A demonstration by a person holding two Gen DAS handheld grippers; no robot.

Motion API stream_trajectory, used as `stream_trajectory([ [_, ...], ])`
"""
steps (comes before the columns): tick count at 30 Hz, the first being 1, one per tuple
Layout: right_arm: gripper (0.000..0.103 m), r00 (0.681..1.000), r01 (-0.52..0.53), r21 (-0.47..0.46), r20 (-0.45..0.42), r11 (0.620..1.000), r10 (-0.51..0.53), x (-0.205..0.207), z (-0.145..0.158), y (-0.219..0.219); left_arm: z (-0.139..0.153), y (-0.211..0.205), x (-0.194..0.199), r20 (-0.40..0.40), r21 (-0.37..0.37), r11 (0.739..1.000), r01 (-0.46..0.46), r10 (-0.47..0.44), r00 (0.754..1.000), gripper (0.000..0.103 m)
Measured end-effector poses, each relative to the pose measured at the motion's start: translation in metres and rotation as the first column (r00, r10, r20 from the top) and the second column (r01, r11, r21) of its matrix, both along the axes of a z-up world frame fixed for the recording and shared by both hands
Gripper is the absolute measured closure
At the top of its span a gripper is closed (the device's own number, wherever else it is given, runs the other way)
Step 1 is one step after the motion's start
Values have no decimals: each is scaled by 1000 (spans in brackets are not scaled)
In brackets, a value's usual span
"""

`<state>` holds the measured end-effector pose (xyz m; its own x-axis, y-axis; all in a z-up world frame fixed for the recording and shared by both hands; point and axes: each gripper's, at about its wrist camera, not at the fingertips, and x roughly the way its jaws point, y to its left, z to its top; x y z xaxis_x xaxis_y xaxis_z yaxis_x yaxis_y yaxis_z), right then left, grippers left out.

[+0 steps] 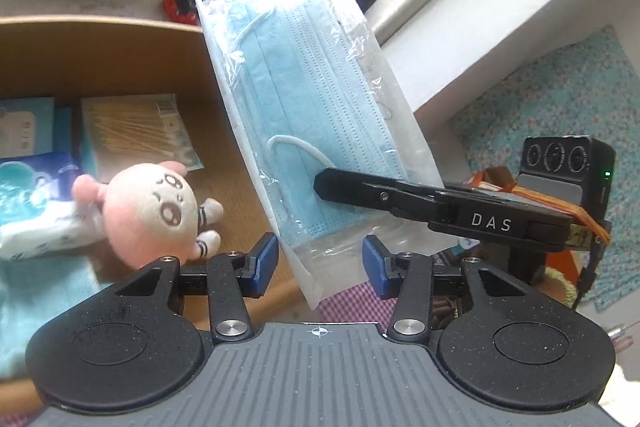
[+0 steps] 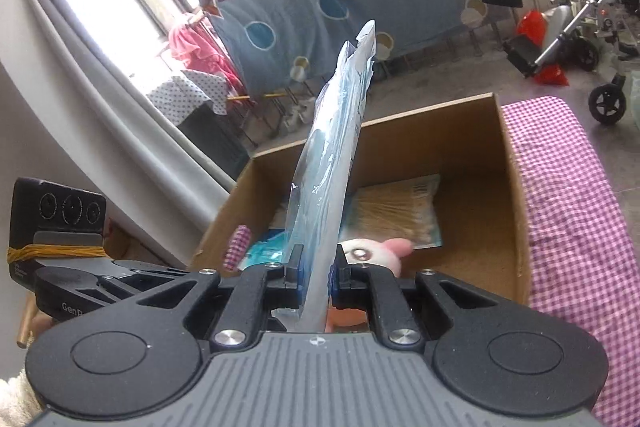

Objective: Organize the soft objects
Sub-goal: 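Lower the face-mask pack into the box and open the right gripper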

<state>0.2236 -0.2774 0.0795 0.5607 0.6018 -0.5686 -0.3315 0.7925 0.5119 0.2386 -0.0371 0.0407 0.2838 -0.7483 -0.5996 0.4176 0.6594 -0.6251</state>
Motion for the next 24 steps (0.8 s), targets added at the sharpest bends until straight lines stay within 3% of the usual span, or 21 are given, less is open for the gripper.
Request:
stream_trajectory([
  [4, 90, 998, 7, -104, -55, 995, -12, 34, -18, 0, -23, -18, 35, -72, 17, 1000, 19, -18, 997, 57],
  [6, 88, 999, 5, -204, -49, 979, -15, 46, -24, 5, -33, -24, 47, -107, 33, 999, 21, -18, 994, 57],
  [9, 85, 1000, 12, -412, -13, 911, -20, 53, -31, 19, -45, -31, 58, -140, 56, 998, 27, -19, 990, 56],
  [12, 75, 999, 14, -531, 32, 848, 4, 50, -36, 29, -49, -35, 60, -144, 77, 997, 29, -18, 989, 56],
  [14, 54, 999, 22, -543, 46, 840, 3, 48, -37, 29, -50, -34, 60, -145, 79, 996, 30, -18, 989, 55],
  [16, 45, 999, 35, -539, 50, 841, -9, 49, -36, 29, -49, -31, 61, -144, 74, 997, 28, -17, 989, 55],
  [21, 45, 996, 78, -522, 84, 850, -41, 53, -21, 23, -42, -21, 53, -110, 70, 998, -4, 12, 994, 51],
  [24, 46, 988, 116, -514, 149, 850, -44, 48, -4, 22, -28, -5, 37, -47, 62, 997, -36, 39, 998, 42],
])
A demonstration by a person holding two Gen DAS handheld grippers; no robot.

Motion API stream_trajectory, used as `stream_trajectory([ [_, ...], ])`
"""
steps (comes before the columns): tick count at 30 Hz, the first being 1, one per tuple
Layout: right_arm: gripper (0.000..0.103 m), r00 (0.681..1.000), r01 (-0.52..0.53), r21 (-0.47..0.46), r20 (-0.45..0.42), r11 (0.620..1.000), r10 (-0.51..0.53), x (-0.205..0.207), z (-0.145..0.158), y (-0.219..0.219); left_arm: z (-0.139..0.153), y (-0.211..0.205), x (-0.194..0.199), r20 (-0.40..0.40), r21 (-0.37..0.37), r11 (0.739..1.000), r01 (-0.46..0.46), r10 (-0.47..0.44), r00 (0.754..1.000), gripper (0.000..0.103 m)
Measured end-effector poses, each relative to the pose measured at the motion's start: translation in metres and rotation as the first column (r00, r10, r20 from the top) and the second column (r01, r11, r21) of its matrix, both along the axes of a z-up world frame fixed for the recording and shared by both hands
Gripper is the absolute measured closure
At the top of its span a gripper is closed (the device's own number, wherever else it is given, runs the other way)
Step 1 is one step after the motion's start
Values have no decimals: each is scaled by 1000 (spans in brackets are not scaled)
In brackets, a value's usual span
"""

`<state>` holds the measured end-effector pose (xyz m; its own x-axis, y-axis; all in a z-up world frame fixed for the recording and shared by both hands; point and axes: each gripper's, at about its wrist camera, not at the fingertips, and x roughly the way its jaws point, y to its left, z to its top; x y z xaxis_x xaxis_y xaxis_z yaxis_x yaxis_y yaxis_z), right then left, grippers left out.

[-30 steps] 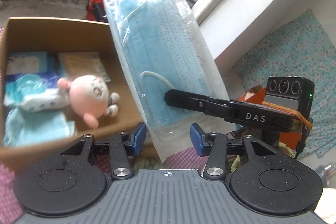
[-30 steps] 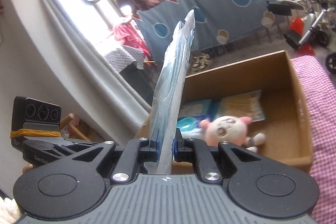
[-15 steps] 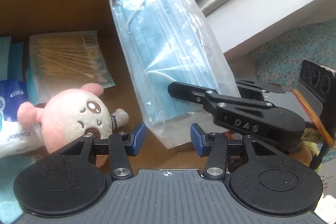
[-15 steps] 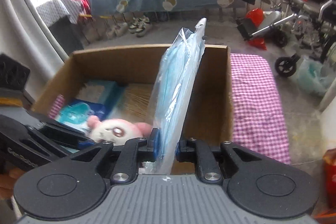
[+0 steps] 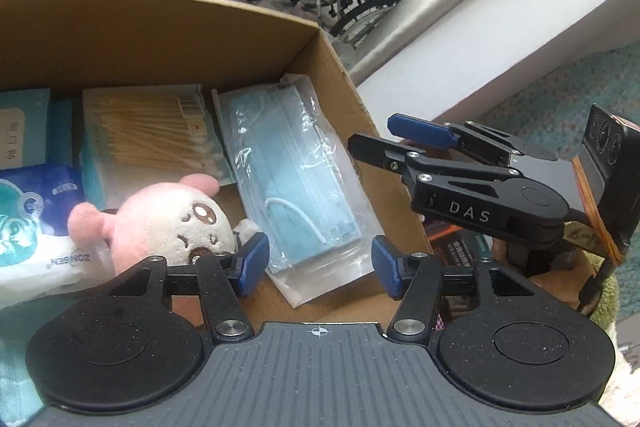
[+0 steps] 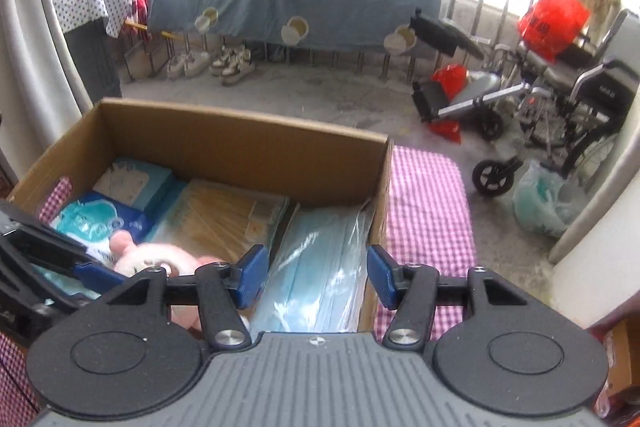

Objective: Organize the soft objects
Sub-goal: 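Lower the face-mask pack into the box and open the right gripper, then withdraw the right gripper from the box toward the bed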

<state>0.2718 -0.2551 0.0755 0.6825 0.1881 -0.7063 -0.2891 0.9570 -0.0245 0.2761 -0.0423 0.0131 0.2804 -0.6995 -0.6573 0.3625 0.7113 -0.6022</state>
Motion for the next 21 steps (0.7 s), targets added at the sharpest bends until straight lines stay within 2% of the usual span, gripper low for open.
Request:
stream_trajectory([
  [5, 56, 998, -38, -18, 54, 999, 39, -6, 21, 12, 32, 37, -34, 131, -20, 997, -81, 83, 988, 20],
  [8, 59, 997, -74, -36, 14, 997, 74, -1, 17, 26, 50, 63, -55, 204, -37, 988, -151, 155, 967, 5],
  [11, 63, 993, -89, -100, -81, 991, 81, 14, -3, 45, 59, 82, -72, 254, -51, 976, -212, 218, 942, 4],
  [14, 64, 980, -92, -225, -190, 970, 49, 32, -35, 59, 56, 98, -85, 264, -68, 968, -241, 250, 932, 4],
  [18, 62, 941, -119, -363, -339, 924, -12, 55, -79, 68, 50, 115, -97, 262, -84, 961, -264, 277, 924, 3],
  [20, 63, 944, -156, -452, -329, 878, -1, 55, -89, 79, 46, 121, -99, 266, -93, 957, -276, 291, 919, 3],
  [21, 63, 943, -161, -466, -333, 870, -4, 57, -91, 81, 45, 124, -100, 267, -102, 954, -281, 298, 916, 3],
])
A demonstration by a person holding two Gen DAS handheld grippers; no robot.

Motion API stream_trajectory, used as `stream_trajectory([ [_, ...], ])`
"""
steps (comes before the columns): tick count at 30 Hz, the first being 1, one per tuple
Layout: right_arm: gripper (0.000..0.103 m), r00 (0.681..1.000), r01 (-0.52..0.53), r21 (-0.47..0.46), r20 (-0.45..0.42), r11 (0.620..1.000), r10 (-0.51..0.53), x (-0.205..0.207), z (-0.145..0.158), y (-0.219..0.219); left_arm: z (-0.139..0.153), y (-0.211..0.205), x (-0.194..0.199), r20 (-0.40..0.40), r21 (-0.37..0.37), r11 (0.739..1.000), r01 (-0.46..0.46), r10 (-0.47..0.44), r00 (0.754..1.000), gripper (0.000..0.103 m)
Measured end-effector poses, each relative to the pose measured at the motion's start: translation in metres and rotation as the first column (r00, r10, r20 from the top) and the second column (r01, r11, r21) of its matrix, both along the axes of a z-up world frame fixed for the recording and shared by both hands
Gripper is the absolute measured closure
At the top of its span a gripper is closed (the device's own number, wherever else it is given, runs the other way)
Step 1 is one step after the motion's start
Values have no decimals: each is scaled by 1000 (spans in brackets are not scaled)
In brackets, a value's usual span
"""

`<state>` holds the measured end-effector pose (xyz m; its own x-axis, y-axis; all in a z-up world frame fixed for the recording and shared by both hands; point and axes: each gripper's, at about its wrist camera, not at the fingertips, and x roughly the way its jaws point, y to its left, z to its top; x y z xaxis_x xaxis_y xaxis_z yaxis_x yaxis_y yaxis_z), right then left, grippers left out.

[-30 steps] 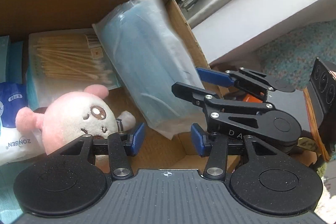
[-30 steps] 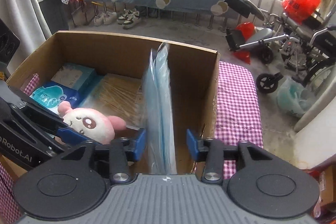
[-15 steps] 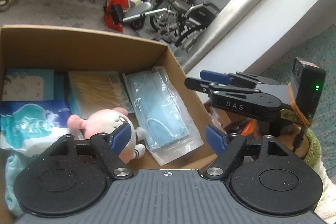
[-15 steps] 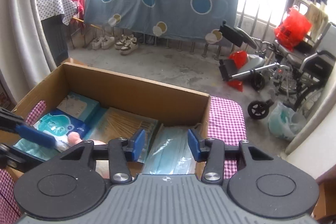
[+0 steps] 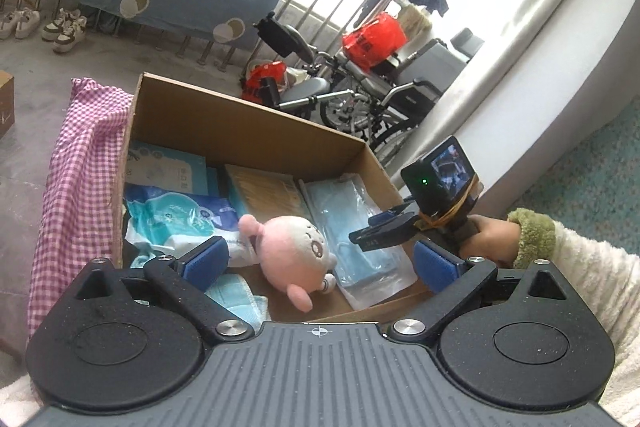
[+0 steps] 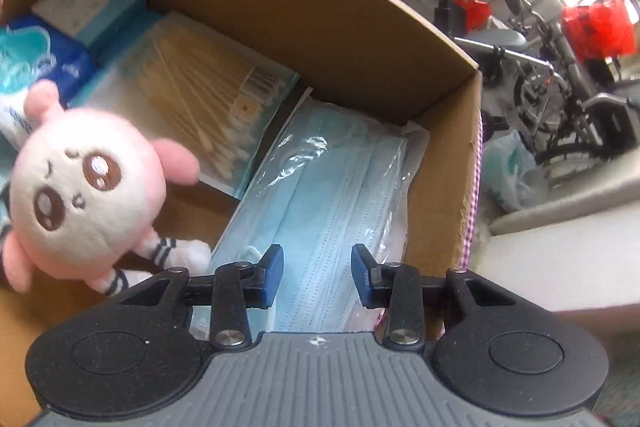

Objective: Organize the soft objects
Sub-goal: 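Withdraw the right gripper from the box toward the bed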

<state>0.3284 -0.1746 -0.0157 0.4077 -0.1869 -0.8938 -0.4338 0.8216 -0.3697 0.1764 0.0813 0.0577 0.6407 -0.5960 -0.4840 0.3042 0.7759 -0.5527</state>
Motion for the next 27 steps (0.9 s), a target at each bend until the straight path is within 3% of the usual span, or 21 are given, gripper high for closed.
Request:
stream_trajectory([
  [7, 64, 999, -32, -69, -26, 997, 30, 10, -6, 13, -8, 22, -7, 2, -25, 999, -28, 28, 1000, 3],
  [13, 64, 994, -39, -100, -103, 994, 29, 24, -22, 17, -13, 33, -11, 12, -59, 997, -42, 43, 999, 3],
  [20, 64, 988, 11, -3, -152, 1000, -11, 37, -26, 13, -20, 43, -11, 4, -81, 996, -49, 50, 999, 3],
  [27, 64, 996, 35, 89, -90, 995, -27, 24, 1, 8, -19, 47, -22, -11, -69, 995, -73, 72, 997, 2],
])
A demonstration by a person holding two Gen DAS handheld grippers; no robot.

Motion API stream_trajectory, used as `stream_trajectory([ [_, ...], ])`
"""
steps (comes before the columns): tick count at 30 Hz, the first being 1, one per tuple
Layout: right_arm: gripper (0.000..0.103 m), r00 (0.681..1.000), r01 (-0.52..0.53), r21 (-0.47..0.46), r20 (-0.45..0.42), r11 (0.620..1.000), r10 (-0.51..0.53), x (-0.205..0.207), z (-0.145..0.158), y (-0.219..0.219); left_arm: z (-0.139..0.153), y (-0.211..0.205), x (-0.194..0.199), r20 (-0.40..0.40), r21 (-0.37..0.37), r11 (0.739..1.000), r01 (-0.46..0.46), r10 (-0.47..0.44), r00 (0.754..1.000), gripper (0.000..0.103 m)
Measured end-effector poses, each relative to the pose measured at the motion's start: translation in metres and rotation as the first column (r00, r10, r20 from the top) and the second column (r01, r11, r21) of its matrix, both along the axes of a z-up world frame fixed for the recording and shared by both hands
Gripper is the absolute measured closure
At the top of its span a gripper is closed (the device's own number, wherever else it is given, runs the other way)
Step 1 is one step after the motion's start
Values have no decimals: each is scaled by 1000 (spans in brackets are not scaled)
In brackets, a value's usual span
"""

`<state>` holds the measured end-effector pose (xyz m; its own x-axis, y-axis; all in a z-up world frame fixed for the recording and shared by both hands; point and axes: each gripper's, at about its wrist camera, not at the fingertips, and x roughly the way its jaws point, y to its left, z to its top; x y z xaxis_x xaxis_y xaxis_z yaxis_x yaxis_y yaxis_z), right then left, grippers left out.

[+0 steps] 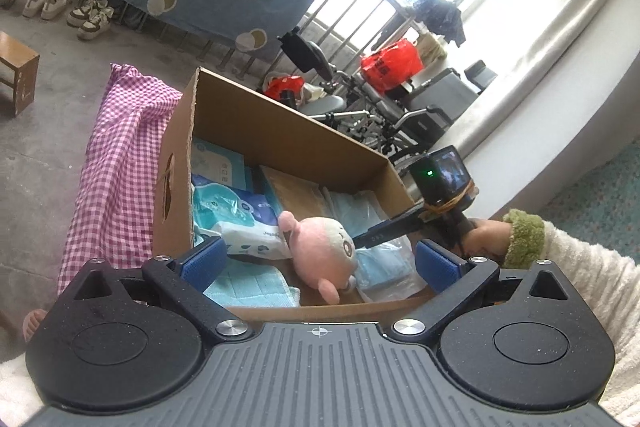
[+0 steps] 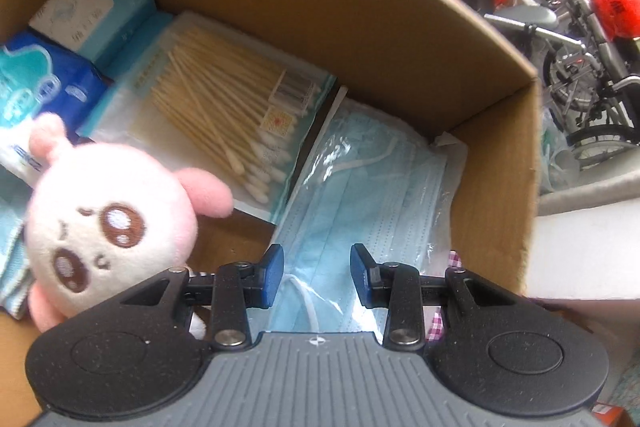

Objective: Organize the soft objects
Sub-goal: 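Withdraw the right gripper from the box toward the bed, then grasp the small wrapped beige bar with the right gripper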

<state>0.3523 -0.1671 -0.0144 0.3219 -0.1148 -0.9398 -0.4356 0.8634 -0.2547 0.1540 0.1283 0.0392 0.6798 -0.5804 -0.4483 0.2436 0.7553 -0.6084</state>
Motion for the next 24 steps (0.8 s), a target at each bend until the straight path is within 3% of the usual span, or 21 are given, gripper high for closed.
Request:
stream_trajectory([
  [5, 58, 992, 1, 196, 123, 981, -26, -46, 64, -19, 5, -2, -12, -2, 14, 1000, -4, 4, 1000, 1],
  [9, 51, 977, -30, 383, 208, 923, -54, -107, 112, -44, 9, -12, -23, -1, 36, 999, 14, -14, 1000, 1],
  [13, 47, 960, -53, 521, 263, 852, -101, -166, 140, -69, 9, -29, -30, -20, 53, 997, 61, -60, 998, 1],
  [18, 42, 945, 0, 679, 241, 734, -223, -225, 132, -104, -1, -70, -40, -43, 98, 982, 164, -161, 986, 1],
  [22, 41, 931, 90, 775, 158, 626, -330, -248, 100, -124, -18, -113, -42, -61, 174, 957, 234, -226, 972, 1],
  [24, 41, 922, 132, 796, 120, 591, -367, -253, 82, -129, -27, -135, -40, -63, 219, 941, 257, -249, 966, 2],
])
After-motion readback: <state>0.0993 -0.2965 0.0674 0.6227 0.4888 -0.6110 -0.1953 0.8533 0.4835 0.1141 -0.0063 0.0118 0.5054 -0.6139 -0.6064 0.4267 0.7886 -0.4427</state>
